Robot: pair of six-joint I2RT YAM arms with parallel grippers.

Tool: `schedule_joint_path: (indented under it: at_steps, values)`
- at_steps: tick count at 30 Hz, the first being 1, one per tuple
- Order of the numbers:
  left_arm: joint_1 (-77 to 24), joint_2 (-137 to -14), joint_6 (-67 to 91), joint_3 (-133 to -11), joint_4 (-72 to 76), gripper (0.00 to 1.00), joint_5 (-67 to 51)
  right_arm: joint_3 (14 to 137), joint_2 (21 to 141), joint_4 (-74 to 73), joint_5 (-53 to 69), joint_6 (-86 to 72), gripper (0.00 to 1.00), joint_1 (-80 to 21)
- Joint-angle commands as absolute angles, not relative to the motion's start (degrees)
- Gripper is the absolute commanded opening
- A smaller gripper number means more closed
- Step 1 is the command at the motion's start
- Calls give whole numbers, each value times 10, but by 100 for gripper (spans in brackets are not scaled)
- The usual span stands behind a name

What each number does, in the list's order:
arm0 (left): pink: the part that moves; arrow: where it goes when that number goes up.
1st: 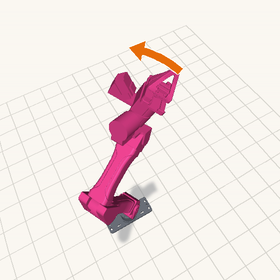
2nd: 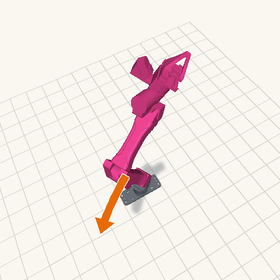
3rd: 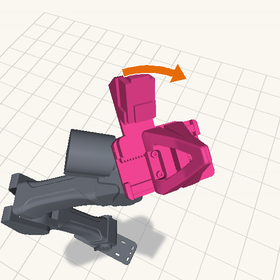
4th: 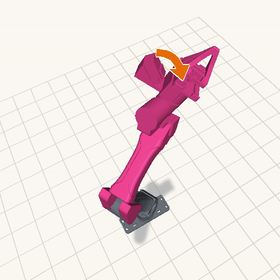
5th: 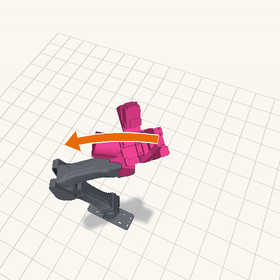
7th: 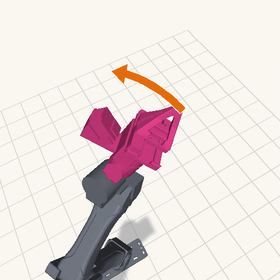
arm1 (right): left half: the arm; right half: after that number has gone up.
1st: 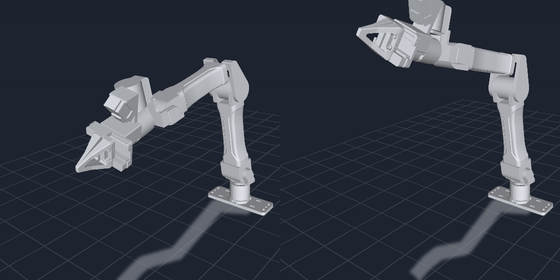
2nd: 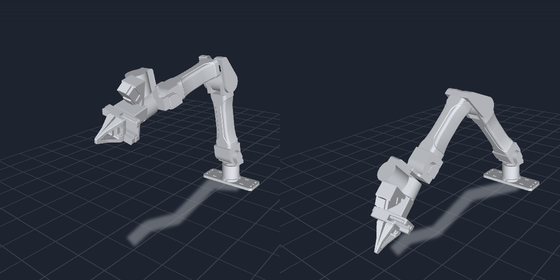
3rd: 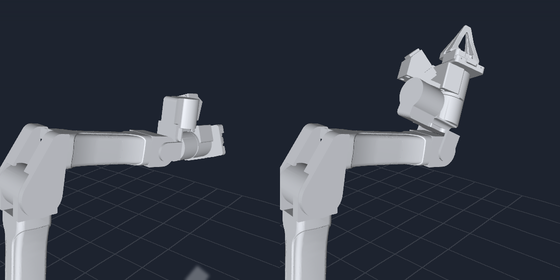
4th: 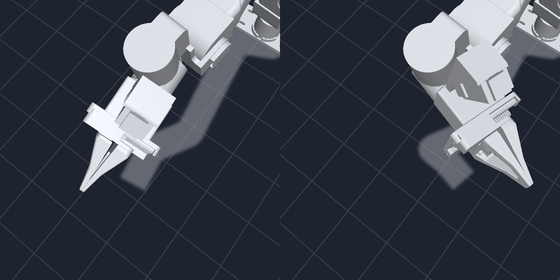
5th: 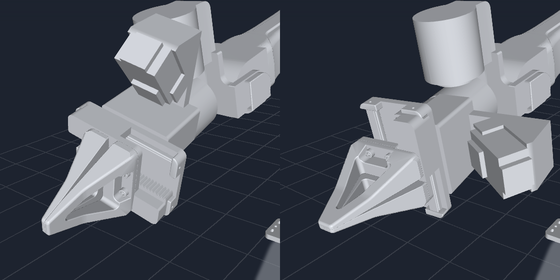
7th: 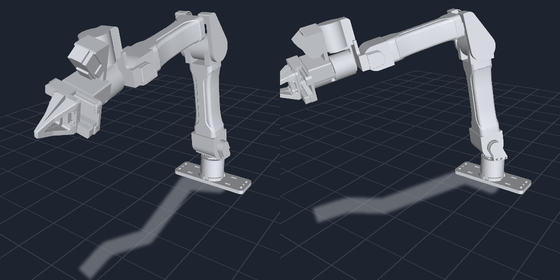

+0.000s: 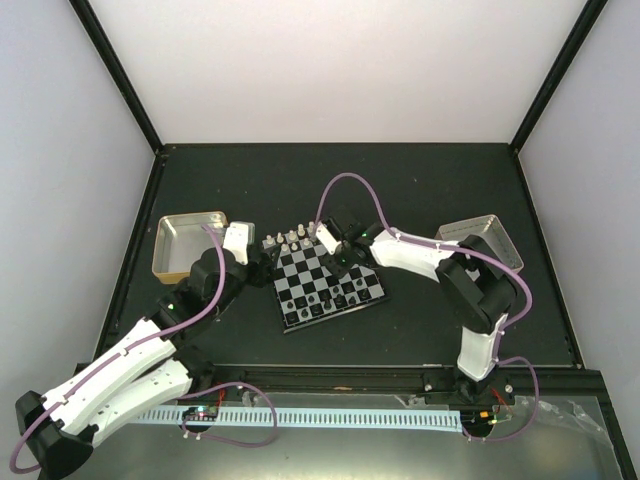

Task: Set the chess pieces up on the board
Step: Pick up the chess piece from the chessboard.

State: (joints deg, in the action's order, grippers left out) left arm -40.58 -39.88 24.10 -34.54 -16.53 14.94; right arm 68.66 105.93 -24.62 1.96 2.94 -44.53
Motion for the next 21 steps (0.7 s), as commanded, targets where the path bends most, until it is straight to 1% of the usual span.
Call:
schedule_joint_path:
  at_steps: [1, 10, 16, 21]
  values:
    - [-407, -400, 235, -359, -162, 72, 149, 697, 1073, -240, 38, 120, 35, -442]
    - [-407, -398, 232, -362, -165, 72, 154, 716, 1114, -233, 41, 160, 31, -442]
    - [-406, -395, 233, -361, -170, 72, 156, 707, 1105, -244, 55, 157, 18, -441]
    - [-406, -396, 241, -356, -165, 72, 154, 683, 1085, -227, 54, 136, 12, -442]
